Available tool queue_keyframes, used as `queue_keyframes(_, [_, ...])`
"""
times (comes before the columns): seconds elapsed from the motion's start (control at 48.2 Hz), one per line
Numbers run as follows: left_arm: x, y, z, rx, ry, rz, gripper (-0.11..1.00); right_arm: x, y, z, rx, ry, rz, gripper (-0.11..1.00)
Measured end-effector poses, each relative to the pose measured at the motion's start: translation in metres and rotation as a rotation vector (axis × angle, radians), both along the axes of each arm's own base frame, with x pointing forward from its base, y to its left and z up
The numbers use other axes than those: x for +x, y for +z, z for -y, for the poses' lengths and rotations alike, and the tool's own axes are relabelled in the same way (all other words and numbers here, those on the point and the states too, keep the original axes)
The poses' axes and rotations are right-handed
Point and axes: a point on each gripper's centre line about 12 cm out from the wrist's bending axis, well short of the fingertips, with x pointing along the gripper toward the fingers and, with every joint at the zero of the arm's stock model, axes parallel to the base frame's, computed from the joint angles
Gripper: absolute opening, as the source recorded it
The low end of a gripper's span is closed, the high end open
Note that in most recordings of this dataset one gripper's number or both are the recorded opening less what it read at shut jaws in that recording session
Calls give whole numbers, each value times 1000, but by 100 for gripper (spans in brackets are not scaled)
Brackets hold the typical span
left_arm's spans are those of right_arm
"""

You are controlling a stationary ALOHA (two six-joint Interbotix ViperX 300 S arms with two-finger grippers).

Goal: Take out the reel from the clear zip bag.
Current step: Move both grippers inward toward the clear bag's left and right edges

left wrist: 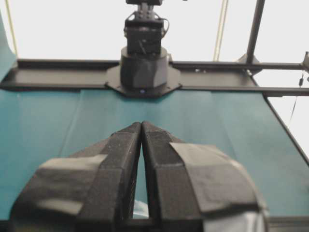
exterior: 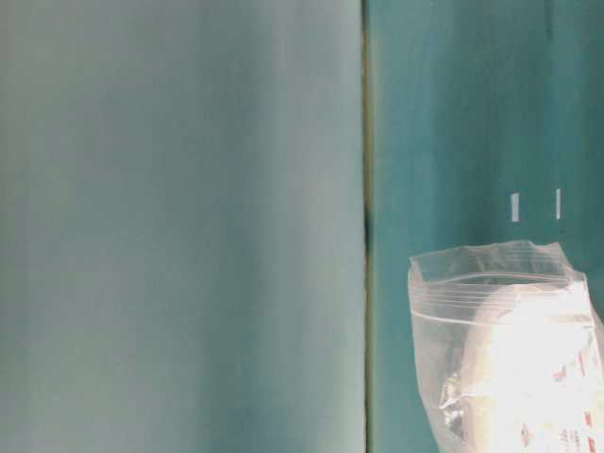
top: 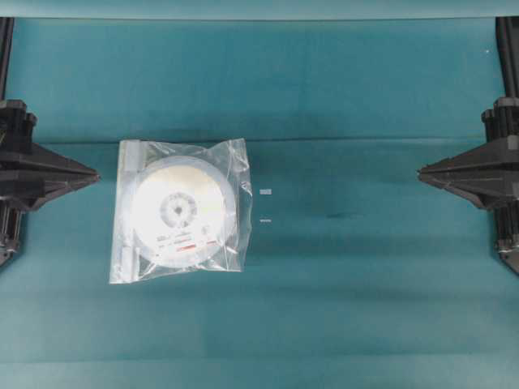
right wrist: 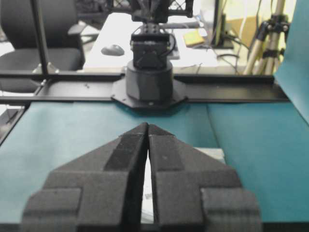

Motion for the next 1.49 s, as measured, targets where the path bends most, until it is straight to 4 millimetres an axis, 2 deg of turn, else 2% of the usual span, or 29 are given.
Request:
queue_keyframes(0.166, [4, 16, 3, -177, -25, -49, -1, 4, 16, -3, 81, 16, 12, 0])
queue_keyframes(0.394, [5, 12, 4, -420, -15, -159, -1, 18, 21, -3, 224, 18, -84, 0])
queue_keyframes(0.643, [3, 7, 3, -646, 8, -209, -1, 43, 4, -3, 388, -5, -220, 0])
queue_keyframes(0.85, [3, -7, -4, -878, 94, -287, -1, 64, -15, 1, 543, -51, -306, 0])
queue_keyframes(0.933, [1, -20, -8, -950, 151, -334, -1, 72, -20, 4, 596, -76, -331, 0])
queue_keyframes(1.203, [-11, -61, -13, -1024, 261, -458, -1, 96, -44, 10, 740, -154, -445, 1])
queue_keyframes(1.369, [-14, -71, -15, -1027, 288, -474, -1, 108, -58, 13, 775, -189, -493, 12])
queue_keyframes(1.493, [-17, -82, -17, -1031, 313, -495, 1, 115, -65, 15, 790, -208, -511, 30])
